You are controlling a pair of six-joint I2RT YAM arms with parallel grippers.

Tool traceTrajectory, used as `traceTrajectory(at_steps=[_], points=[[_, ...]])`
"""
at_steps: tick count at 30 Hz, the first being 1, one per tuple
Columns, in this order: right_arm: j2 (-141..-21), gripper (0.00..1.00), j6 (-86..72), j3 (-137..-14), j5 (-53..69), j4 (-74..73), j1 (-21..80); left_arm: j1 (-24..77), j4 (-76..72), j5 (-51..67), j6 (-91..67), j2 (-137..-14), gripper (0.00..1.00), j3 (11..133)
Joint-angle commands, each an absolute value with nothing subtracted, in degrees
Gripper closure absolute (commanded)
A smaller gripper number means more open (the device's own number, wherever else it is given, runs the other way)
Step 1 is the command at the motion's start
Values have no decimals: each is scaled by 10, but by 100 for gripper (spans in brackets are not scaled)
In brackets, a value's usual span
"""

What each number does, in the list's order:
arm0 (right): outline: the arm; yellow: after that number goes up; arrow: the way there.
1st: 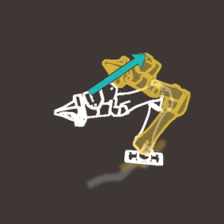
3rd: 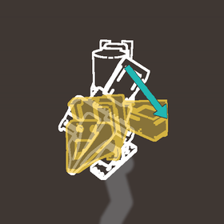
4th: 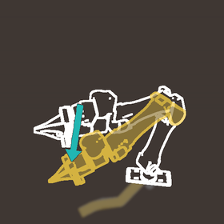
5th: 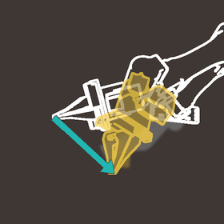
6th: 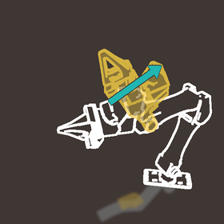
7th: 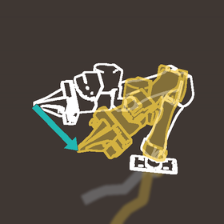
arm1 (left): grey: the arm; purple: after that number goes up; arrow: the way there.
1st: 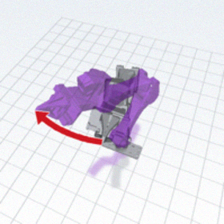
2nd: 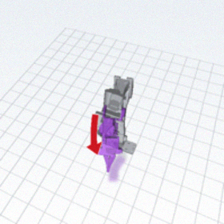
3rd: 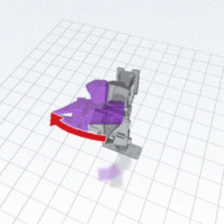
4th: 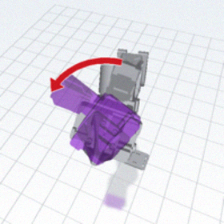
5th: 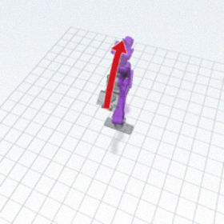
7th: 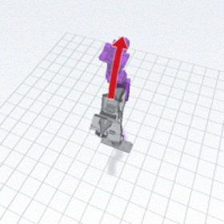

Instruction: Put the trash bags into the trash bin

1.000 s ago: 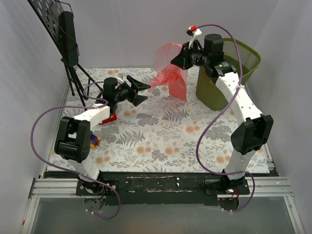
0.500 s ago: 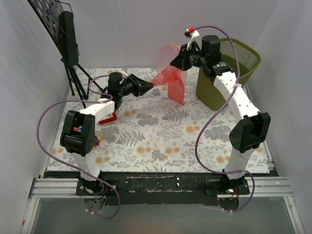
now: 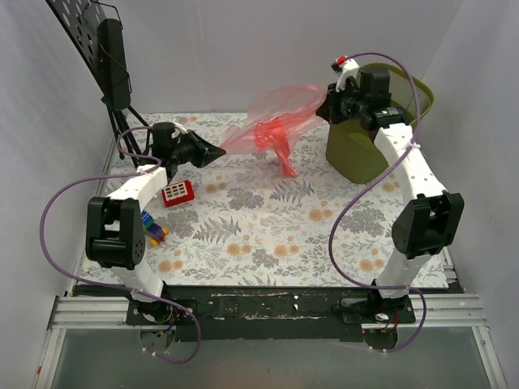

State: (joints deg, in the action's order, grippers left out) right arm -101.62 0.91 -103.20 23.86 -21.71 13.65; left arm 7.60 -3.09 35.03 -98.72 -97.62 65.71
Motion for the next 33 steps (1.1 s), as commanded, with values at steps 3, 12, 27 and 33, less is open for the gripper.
traceTrajectory(at_steps=[3, 12, 27, 33], points=[[-945, 99, 70, -984, 224, -216, 108, 34, 89, 431, -815, -897, 100, 639], [-945, 99, 93, -1014, 98, -235, 111, 34, 241, 363, -612, -901, 100, 717], [-917, 99, 47, -976, 141, -244, 172, 73, 160, 370, -415, -769, 30, 675], [-930, 99, 11, -982, 141, -250, 228, 218, 110, 281, -259, -722, 26, 664]])
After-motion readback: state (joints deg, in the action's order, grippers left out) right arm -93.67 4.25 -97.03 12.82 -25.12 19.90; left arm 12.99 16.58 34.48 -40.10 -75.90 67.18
